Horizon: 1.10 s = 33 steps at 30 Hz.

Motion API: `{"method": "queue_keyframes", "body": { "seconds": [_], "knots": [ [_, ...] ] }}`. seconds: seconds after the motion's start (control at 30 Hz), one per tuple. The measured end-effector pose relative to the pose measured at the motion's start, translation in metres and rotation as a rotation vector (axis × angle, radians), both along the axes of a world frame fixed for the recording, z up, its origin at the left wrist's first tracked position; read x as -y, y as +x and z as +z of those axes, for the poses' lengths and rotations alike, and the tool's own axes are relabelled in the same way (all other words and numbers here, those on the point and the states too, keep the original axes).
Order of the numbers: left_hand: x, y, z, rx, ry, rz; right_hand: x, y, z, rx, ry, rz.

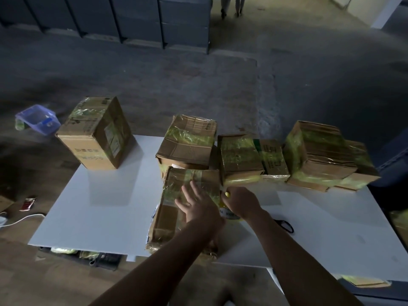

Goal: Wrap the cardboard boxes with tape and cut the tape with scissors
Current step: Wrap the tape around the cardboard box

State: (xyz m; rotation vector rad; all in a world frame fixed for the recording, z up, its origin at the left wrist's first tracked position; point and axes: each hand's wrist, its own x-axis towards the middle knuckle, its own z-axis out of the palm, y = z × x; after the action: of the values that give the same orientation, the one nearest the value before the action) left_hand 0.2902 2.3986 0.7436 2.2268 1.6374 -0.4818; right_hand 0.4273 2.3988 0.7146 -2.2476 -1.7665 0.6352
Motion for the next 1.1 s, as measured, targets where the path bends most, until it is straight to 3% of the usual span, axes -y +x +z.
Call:
{"method": "queue_keyframes", "body": {
  "seconds": [0.2,0.33,0.5,0.7,0.83,0.9,1.0,1.1],
  "knots": [
    [0.003,-0.011,0.000,0.109,0.023,0.018,-0.005,-0.008,0.009,-0.047,-0.038,-0.045],
    [-0.006,-0.041,0.008,0.287,-0.009,0.052,-0.012,-0.014,0.027,-0.089,0.026,0.015],
    [-0.025,-0.087,0.020,0.490,-0.060,0.056,-0.026,-0.022,0.056,-0.369,0.075,0.169],
    [-0.037,-0.139,0.009,0.876,-0.139,0.216,-0.038,-0.042,0.076,-0.625,0.180,0.141],
    [-0.028,-0.153,-0.004,1.110,-0.218,0.286,-0.046,-0.071,0.068,-0.592,0.243,0.144],
    [-0.031,-0.161,-0.008,1.038,-0.070,0.135,-0.048,-0.081,0.063,-0.546,0.269,0.129],
    [-0.045,-0.173,-0.014,0.651,0.163,-0.162,-0.051,-0.092,0.055,-0.517,0.294,0.103],
    [-0.054,-0.183,-0.021,0.308,0.171,-0.175,-0.051,-0.100,0.046,-0.563,0.192,0.059]
  ]
}}
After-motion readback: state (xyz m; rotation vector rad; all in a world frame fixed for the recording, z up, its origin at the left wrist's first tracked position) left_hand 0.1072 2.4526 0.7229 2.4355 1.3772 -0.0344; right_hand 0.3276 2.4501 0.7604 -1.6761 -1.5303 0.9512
